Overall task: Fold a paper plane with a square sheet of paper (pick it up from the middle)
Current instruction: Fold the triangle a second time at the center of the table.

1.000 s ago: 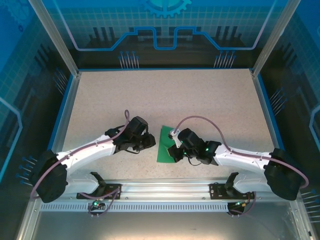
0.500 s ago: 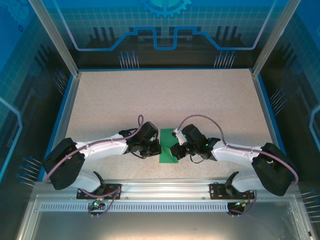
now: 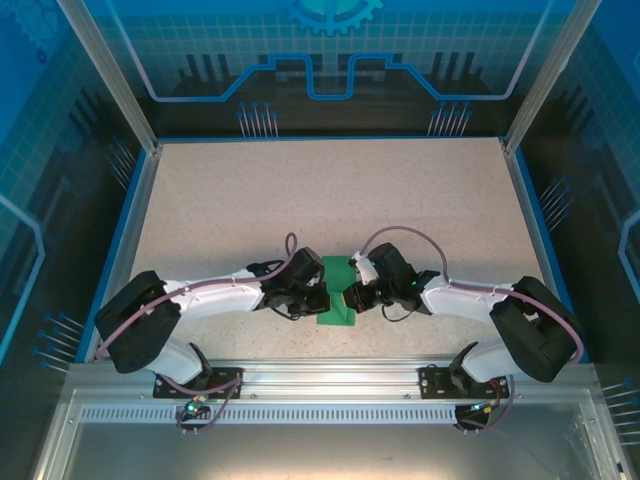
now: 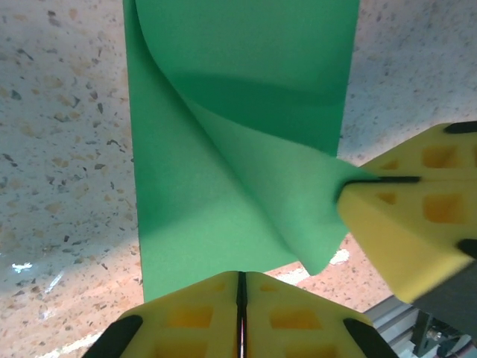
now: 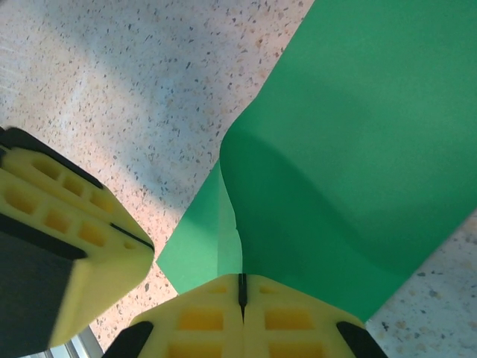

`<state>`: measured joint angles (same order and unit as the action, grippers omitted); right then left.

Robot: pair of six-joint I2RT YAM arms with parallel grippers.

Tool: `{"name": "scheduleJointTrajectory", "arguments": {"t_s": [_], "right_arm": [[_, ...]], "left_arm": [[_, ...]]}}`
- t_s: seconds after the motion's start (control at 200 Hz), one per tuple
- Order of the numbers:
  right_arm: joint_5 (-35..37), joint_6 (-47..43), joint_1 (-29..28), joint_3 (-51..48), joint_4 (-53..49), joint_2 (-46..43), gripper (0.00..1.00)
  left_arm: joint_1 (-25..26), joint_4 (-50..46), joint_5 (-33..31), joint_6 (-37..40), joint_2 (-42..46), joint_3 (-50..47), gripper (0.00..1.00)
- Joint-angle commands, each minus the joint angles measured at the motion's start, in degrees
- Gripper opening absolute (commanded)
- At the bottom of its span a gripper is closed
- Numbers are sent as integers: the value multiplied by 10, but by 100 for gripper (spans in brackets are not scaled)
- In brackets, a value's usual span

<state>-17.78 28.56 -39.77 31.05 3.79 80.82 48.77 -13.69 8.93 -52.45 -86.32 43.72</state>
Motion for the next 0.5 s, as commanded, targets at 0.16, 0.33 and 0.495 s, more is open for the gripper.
{"name": "scheduleJointTrajectory", "arguments": {"t_s": [0.16, 0.33, 0.495], "right_arm": [[-31, -7, 28, -6, 12, 10, 6], [-39, -31, 42, 1, -2, 20, 7], [-46, -52, 50, 14, -10, 38, 7]], "left_arm": [[11, 6, 6, 1, -46, 17, 11], [16, -7, -3, 6, -67, 24, 9], [19, -16, -12, 8, -74, 26, 9]]}}
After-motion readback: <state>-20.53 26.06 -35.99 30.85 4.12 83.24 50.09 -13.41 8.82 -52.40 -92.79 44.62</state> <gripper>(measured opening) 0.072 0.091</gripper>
